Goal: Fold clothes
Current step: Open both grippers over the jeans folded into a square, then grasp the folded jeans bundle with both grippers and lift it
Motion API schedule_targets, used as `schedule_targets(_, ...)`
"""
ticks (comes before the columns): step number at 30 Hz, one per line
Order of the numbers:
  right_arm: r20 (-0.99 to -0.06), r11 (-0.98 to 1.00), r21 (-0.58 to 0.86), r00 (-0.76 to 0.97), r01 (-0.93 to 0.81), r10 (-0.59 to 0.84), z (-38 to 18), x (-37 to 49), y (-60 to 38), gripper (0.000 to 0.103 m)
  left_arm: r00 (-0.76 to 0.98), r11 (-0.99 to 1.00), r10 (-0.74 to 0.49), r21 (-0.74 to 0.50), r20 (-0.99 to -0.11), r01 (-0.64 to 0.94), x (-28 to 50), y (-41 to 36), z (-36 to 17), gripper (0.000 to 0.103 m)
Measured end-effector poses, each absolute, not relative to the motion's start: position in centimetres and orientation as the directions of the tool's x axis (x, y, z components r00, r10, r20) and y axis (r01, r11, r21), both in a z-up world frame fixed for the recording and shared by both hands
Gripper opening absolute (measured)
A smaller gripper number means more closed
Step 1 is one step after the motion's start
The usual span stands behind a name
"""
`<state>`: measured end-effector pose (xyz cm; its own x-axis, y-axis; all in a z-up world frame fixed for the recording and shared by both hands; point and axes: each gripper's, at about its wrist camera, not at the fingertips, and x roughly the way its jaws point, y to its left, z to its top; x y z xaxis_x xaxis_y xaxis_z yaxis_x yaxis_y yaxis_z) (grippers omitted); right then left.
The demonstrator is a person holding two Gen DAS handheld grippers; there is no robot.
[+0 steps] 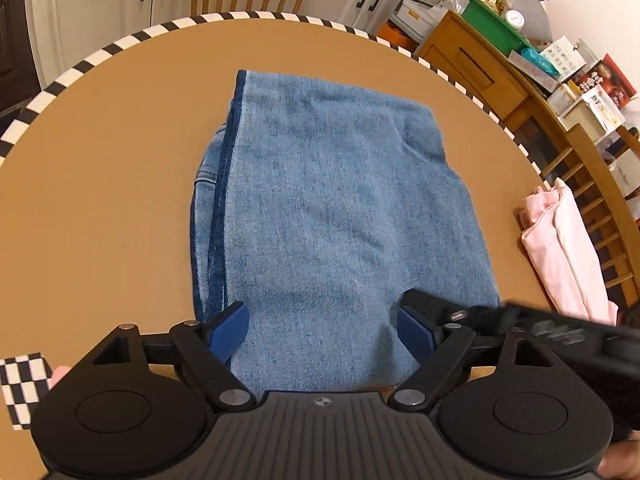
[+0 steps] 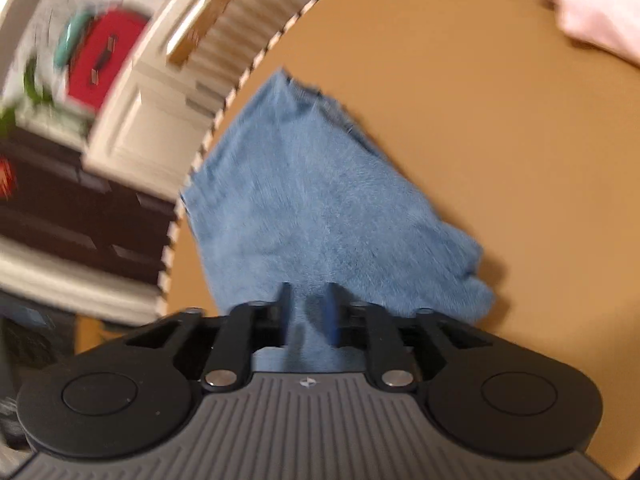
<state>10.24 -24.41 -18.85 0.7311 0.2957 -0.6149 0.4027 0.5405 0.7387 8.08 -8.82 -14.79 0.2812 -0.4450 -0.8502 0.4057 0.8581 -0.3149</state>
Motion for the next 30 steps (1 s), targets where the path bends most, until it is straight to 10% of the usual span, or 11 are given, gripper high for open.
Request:
schedule_targets(2, -0.601, 0.556, 0.734, 0.754, 0.39, 0.264, -17.8, 8.3, -24.4, 0.06, 0.285, 0.86, -0.443, -0.314, -0.85, 0.402, 7.7, -7.9, -13.8, 0.084)
schedule_targets(12, -0.51, 0.301, 0.852, 0.81, 0.428, 0.29, -19.8, -1.0, -24.8, 0.067, 0.371, 0.885, -0.396, -0.242, -0.84, 0.397, 5.9, -3.0, -9.4, 0.086)
schedule_targets(22, -0.522, 0.147, 0.852, 0.84, 0.503, 0.149, -22.1, -0.3, -20.3, 0.07, 0.402, 0.569, -0.508, 0.053, -0.761, 0.82, 12.7, -10.9, -5.9, 0.085)
schedule_targets(30, -0.501, 0.011, 0.865, 0.865, 0.501, -0.025, -22.5, 2.1, -15.2, 0.07, 0.099, 0.268, -0.6, -0.083, -0.794, 0.96, 19.5, -17.5, -7.9, 0.084)
